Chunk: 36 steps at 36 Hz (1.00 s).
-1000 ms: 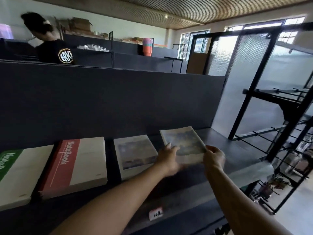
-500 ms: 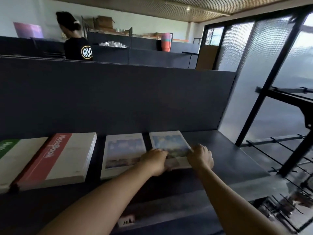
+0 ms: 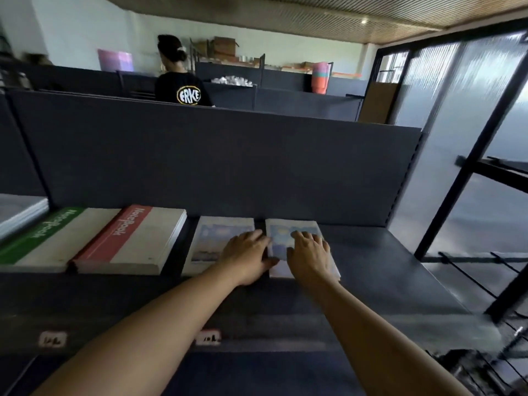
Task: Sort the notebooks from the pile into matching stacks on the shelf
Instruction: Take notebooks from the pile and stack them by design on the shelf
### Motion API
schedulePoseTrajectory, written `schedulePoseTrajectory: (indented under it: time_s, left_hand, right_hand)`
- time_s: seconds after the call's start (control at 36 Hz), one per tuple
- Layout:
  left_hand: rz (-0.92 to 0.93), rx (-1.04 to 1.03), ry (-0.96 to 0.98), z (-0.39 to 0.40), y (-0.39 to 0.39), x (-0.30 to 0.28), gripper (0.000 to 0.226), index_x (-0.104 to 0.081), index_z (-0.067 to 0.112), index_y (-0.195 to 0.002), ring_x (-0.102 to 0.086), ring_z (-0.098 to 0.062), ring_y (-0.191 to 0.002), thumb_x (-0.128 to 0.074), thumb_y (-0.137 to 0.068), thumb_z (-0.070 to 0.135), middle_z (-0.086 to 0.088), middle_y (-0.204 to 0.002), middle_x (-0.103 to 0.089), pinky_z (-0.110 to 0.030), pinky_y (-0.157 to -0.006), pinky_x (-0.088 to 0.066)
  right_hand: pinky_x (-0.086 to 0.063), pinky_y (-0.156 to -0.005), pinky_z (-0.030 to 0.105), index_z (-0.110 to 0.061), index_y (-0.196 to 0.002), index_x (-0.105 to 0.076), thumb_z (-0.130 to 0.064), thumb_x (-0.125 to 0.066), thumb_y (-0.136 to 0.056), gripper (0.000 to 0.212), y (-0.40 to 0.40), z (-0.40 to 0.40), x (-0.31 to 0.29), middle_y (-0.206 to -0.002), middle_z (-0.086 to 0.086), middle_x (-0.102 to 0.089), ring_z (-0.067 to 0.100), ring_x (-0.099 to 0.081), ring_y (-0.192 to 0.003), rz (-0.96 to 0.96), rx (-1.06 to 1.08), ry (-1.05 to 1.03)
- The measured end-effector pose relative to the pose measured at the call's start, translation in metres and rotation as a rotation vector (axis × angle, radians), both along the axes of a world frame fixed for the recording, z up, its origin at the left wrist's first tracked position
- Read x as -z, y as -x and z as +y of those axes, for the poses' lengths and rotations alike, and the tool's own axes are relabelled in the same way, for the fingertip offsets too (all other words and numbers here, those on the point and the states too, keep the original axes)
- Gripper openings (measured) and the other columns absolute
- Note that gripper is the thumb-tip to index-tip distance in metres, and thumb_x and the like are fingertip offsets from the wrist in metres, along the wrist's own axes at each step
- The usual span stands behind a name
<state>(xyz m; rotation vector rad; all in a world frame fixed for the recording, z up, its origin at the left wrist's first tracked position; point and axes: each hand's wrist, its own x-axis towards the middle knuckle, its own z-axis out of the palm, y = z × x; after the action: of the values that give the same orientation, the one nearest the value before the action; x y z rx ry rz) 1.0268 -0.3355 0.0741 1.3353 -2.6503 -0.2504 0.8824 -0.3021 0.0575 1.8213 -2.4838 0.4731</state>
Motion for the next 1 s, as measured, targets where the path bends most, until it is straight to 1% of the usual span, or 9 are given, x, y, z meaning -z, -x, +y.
schedulePoseTrajectory:
  time_s: [0.17, 0.28, 0.42, 0.47, 0.56, 0.67, 0.83, 0.92, 1.0]
  left_hand:
    - [0.089, -0.183, 0.093, 0.008, -0.064, -0.012, 0.056, -0.031, 0.024, -0.148, -0.025, -0.021, -0.141, -0.044, -0.098, 0.046, 0.002, -0.156, -0.024, -0.035, -0.112, -0.024]
    - [0.044, -0.306, 0.146, 0.016, -0.117, -0.024, 0.052, -0.037, 0.022, -0.145, -0.034, -0.023, -0.136, -0.043, -0.099, 0.045, -0.001, -0.152, -0.031, -0.035, -0.107, -0.030]
    - [0.025, -0.461, 0.114, 0.031, -0.197, -0.030, 0.049, -0.041, 0.019, -0.141, -0.038, -0.025, -0.131, -0.041, -0.099, 0.045, -0.003, -0.148, -0.038, -0.036, -0.102, -0.037]
    - [-0.007, -0.514, 0.118, 0.039, -0.231, -0.028, 0.049, -0.043, 0.018, -0.139, -0.042, -0.025, -0.128, -0.041, -0.099, 0.046, -0.004, -0.145, -0.041, -0.037, -0.100, -0.039]
    - [-0.021, -0.577, 0.106, 0.053, -0.283, -0.026, 0.050, -0.042, 0.019, -0.140, -0.042, -0.024, -0.129, -0.041, -0.099, 0.047, -0.002, -0.144, -0.040, -0.036, -0.099, -0.038]
    - [-0.041, -0.643, 0.105, 0.075, -0.355, -0.025, 0.052, -0.041, 0.021, -0.141, -0.039, -0.026, -0.131, -0.040, -0.098, 0.049, -0.003, -0.145, -0.040, -0.037, -0.104, -0.035]
    - [-0.081, -0.733, 0.092, 0.108, -0.470, -0.023, 0.052, -0.043, 0.020, -0.139, -0.041, -0.026, -0.130, -0.041, -0.097, 0.050, -0.004, -0.143, -0.042, -0.039, -0.105, -0.036]
    - [-0.067, -0.787, 0.110, 0.121, -0.524, -0.023, 0.051, -0.045, 0.020, -0.138, -0.041, -0.025, -0.130, -0.043, -0.097, 0.050, -0.003, -0.143, -0.043, -0.041, -0.105, -0.037]
    - [-0.047, -0.843, 0.124, 0.132, -0.571, -0.023, 0.053, -0.039, 0.022, -0.142, -0.040, -0.025, -0.131, -0.042, -0.097, 0.049, -0.003, -0.144, -0.042, -0.039, -0.105, -0.036]
  right_hand:
    - [-0.023, -0.111, 0.037, -0.021, -0.142, -0.038, -0.030, -0.044, -0.098, 0.045, -0.058, -0.015, -0.007, -0.145, 0.002, -0.042, 0.024, -0.036, -0.134, -0.007, -0.186, 0.026]
    - [-0.021, -0.113, 0.036, -0.023, -0.144, -0.036, -0.030, -0.041, -0.100, 0.045, -0.108, -0.021, -0.016, -0.149, -0.001, -0.038, 0.022, -0.033, -0.136, -0.008, -0.290, 0.058]
    - [-0.026, -0.110, 0.037, -0.019, -0.140, -0.040, -0.026, -0.044, -0.098, 0.043, -0.178, -0.022, -0.027, -0.144, 0.003, -0.043, 0.024, -0.037, -0.132, 0.000, -0.418, 0.074]
    - [-0.027, -0.110, 0.037, -0.019, -0.141, -0.040, -0.028, -0.044, -0.098, 0.044, -0.209, -0.023, -0.030, -0.144, 0.003, -0.044, 0.024, -0.038, -0.132, 0.011, -0.469, 0.060]
    - [-0.026, -0.112, 0.038, -0.020, -0.143, -0.038, -0.031, -0.044, -0.097, 0.048, -0.258, -0.022, -0.031, -0.146, 0.003, -0.042, 0.024, -0.036, -0.134, 0.011, -0.544, 0.044]
    - [-0.026, -0.110, 0.037, -0.018, -0.142, -0.038, -0.029, -0.045, -0.096, 0.047, -0.328, -0.015, -0.033, -0.145, 0.005, -0.042, 0.026, -0.036, -0.133, -0.015, -0.634, 0.036]
    - [-0.027, -0.107, 0.035, -0.018, -0.140, -0.040, -0.029, -0.042, -0.096, 0.045, -0.439, -0.004, -0.035, -0.143, 0.006, -0.043, 0.026, -0.037, -0.131, -0.025, -0.699, -0.002]
    - [-0.030, -0.105, 0.036, -0.019, -0.139, -0.042, -0.027, -0.044, -0.095, 0.044, -0.492, 0.001, -0.035, -0.143, 0.005, -0.044, 0.026, -0.038, -0.130, -0.043, -0.759, 0.030]
    - [-0.030, -0.105, 0.036, -0.019, -0.137, -0.043, -0.029, -0.044, -0.096, 0.043, -0.540, 0.006, -0.033, -0.141, 0.003, -0.045, 0.024, -0.041, -0.128, -0.008, -0.825, 0.087]
